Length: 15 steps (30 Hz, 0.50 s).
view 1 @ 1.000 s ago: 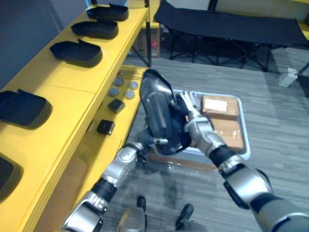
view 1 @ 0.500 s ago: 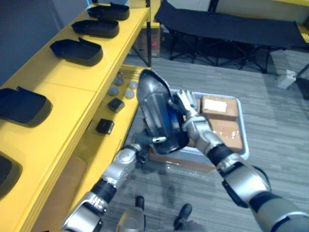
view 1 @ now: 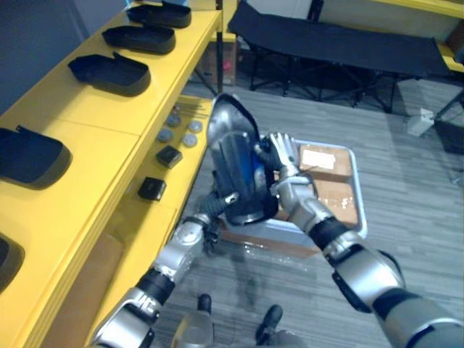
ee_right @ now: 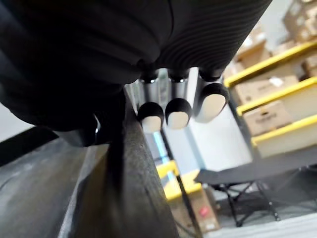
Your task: Walk over and take plastic housings, then place them on the shelf
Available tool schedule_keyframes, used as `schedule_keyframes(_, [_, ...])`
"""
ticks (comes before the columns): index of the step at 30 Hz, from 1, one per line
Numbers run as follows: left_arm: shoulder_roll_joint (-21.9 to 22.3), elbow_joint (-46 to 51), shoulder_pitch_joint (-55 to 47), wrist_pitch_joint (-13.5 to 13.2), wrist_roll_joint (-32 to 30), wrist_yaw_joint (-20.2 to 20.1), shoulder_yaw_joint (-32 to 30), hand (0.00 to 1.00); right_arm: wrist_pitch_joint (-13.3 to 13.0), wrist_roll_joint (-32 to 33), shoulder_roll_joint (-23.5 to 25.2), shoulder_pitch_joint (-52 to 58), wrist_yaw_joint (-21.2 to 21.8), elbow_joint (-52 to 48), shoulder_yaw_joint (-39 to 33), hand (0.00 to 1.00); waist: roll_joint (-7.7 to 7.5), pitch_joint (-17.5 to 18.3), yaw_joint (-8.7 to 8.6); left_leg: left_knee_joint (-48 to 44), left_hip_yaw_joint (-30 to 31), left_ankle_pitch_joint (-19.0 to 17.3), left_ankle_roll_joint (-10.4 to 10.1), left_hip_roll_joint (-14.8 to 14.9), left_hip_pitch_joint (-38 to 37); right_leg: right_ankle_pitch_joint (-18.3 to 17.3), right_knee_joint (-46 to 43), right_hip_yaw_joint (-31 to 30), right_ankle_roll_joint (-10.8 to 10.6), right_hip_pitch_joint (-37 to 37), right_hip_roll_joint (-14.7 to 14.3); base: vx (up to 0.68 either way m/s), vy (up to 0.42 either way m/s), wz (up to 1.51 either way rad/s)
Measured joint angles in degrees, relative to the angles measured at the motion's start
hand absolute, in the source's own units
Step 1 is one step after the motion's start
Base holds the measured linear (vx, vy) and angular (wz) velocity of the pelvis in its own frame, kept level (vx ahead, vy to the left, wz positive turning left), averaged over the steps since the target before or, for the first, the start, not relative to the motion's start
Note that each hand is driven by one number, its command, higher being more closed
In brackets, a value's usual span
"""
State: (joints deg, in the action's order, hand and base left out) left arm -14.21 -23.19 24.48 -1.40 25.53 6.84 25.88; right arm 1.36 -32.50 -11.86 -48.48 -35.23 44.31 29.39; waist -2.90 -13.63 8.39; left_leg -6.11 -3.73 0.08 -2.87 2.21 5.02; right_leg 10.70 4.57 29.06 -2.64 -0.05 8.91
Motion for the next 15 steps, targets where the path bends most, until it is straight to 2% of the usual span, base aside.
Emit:
schedule_keyframes(2, [0.0, 1.5, -0.12, -1.14, -2.34, 2.17, -0.2, 1.0, -0.46, 0.82, 0.35, 1.38, -1.93, -2.64, -1.81, 1.0, 0.0, 0.0, -0.01, 0.11, -0.1, 0.0, 0.0, 0.0, -0.1, 0.0, 0.0, -0.37, 0.0, -0.03, -0.01, 0.0, 0.003, -0.04])
schedule_keyframes(5, [0.24, 3.79, -1.01, -3.99, -6.89, 6.26, -1.48, 1.0, -2.67, 2.67, 1.35, 2.97, -4.92, -6.48, -3.43, 1.0, -0.1, 0.01, -0.07, 0.7, -1.25, 0.0, 0.0, 0.1, -1.15, 0.0, 0.01, -1.19, 0.0, 0.03, -0.01, 0.01, 0.005, -0.17])
schedule_keyframes(7, [0.98, 5.94, -1.77, -5.68, -11.29, 8.89, -2.69, 1.0, -4.13, 2.8, 1.51, 3.33, -6.44, -8.16, -4.04, 1.0, -0.11, 0.01, -0.8, 0.72, -1.38, 0.0, 0.0, 0.07, -1.13, 0.0, 0.01, -1.28, 0.0, -0.06, 0.02, 0.0, 0.002, -0.03])
schedule_keyframes(12, [1.25, 9.01, -2.0, -6.53, -21.66, 14.39, -3.01, 1.0, -5.53, 5.03, 1.54, 5.42, -9.93, -10.31, -5.08, 1.0, -0.13, 0.02, -1.32, 1.58, -1.76, 0.05, -0.07, 0.09, -1.87, 0.0, 0.06, -1.83, 0.0, -0.03, -0.03, 0.0, 0.001, -0.04])
schedule_keyframes(15, [1.22, 9.76, -1.99, -6.52, -25.21, 15.96, -2.8, 1.0, -6.26, 5.42, 1.4, 6.35, -11.21, -10.3, -5.14, 1.0, -0.15, 0.03, -1.66, 1.72, -2.01, 0.05, -0.07, 0.09, -2.0, 0.0, 0.37, -2.32, 0.01, -0.16, -0.03, 0.0, 0.007, -0.07])
